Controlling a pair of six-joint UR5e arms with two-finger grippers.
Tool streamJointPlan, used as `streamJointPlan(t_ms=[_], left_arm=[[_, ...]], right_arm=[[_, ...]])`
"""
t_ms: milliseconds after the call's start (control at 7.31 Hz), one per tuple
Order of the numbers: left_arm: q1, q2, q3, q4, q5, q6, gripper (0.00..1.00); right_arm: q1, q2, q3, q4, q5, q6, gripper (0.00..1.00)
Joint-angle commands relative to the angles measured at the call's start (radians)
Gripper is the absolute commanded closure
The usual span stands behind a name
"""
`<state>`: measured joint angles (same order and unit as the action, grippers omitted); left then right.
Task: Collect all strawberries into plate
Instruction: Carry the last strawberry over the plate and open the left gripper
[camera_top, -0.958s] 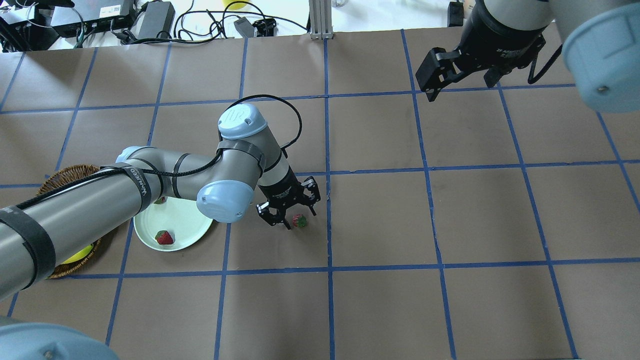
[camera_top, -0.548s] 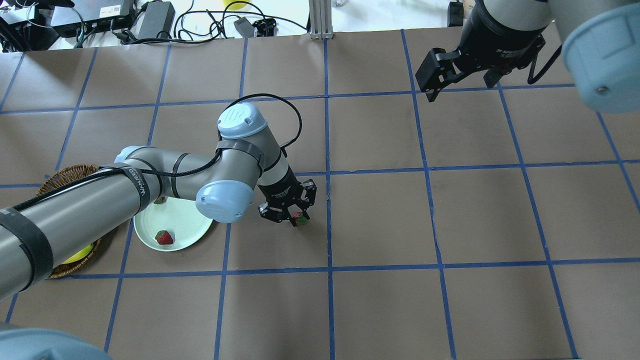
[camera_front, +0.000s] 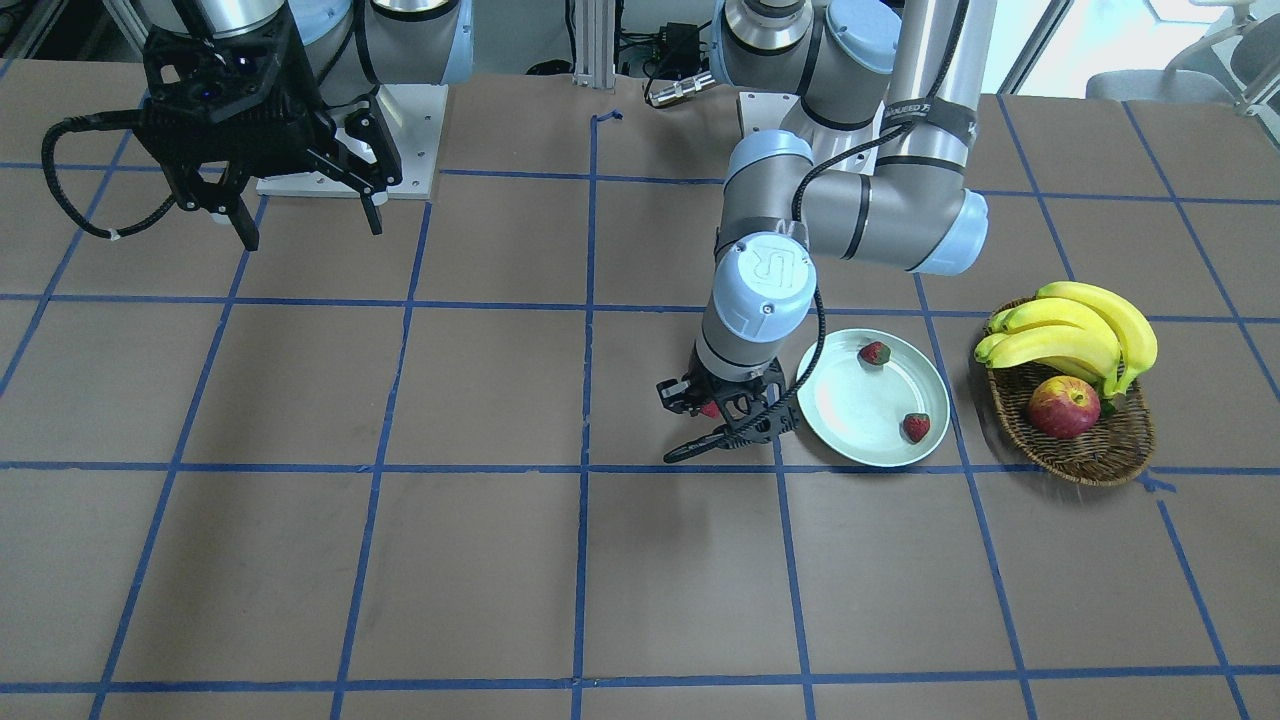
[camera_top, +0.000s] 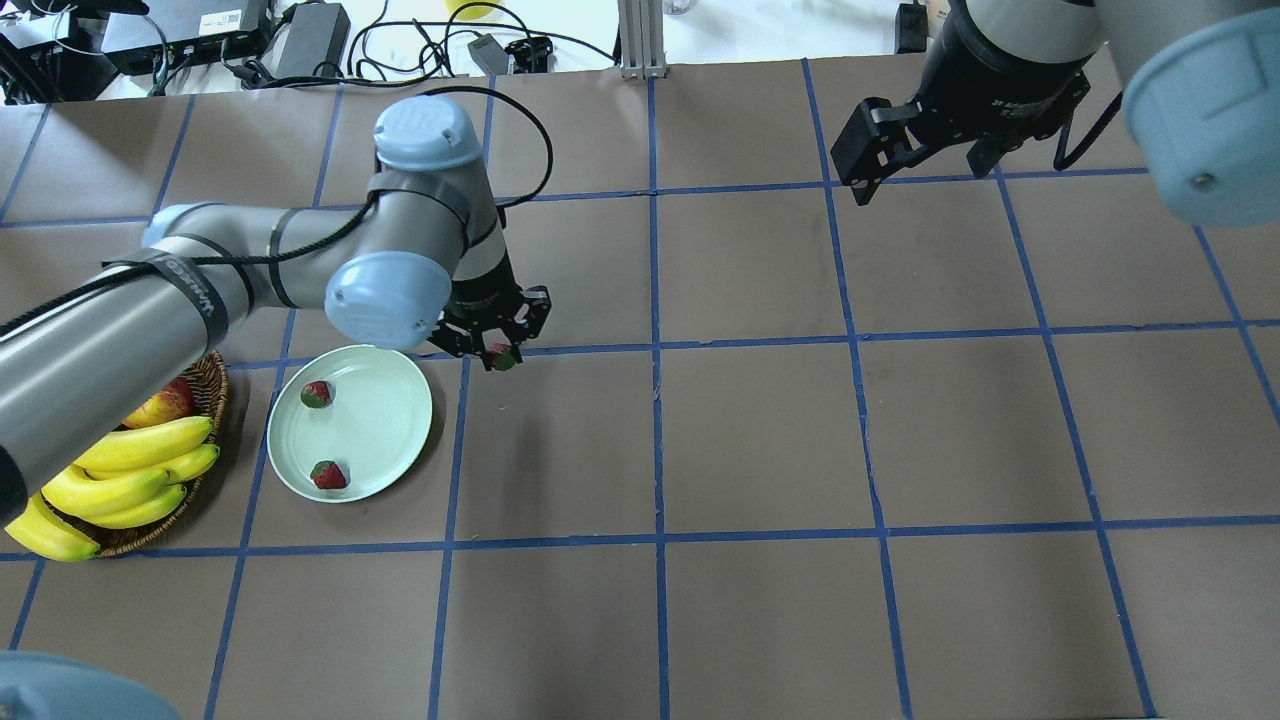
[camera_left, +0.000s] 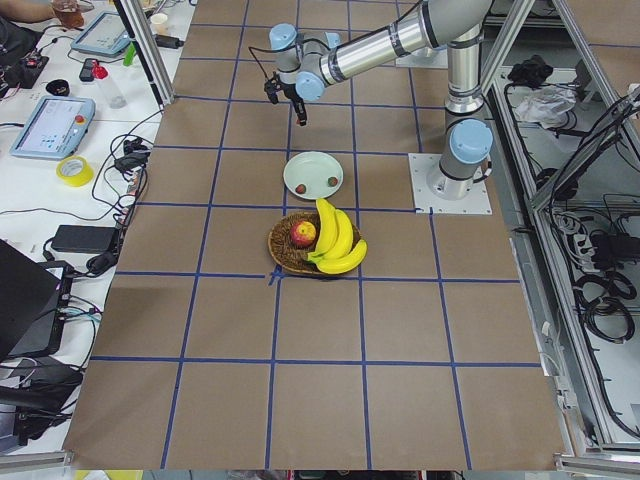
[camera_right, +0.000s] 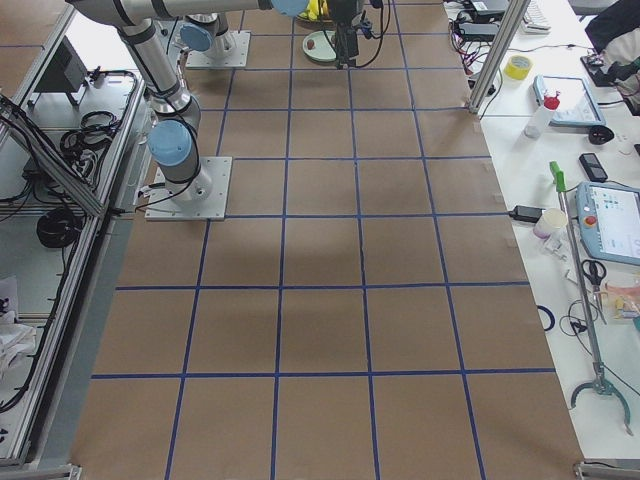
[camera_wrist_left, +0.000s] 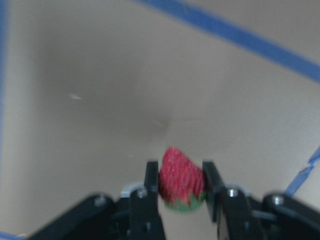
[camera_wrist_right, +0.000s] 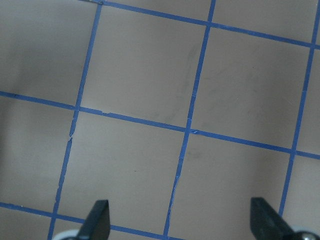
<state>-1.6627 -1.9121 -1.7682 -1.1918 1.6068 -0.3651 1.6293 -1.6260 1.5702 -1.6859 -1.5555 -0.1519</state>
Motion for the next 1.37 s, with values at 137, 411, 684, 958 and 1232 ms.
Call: streamJointPlan(t_ms=[137,411,684,958,1232], left_arm=[[0.203,0.007,-0.019,-0.046,0.065,0.243,1.00],[0.228,-0.015,-0.060,-0.032,0.064,0.269,0.92],[0.228,-0.010,-0.076,-0.032,0.062,0.249,0.00],[0.227,0.014,-0.044,-0.022,0.055,0.250,0.00],[0.203,0.057,0.050,-0.029,0.021,0.253,0.00]], right_arm=[[0.001,0.000,0.001,0.000,0.000,0.000,0.00],[0.001,0.000,0.001,0.000,0.000,0.000,0.00],[0.001,-0.002,0.001,0.000,0.000,0.000,0.00],[0.001,-0.002,0.001,0.000,0.000,0.000,0.00],[0.001,-0.002,0.001,0.000,0.000,0.000,0.00]])
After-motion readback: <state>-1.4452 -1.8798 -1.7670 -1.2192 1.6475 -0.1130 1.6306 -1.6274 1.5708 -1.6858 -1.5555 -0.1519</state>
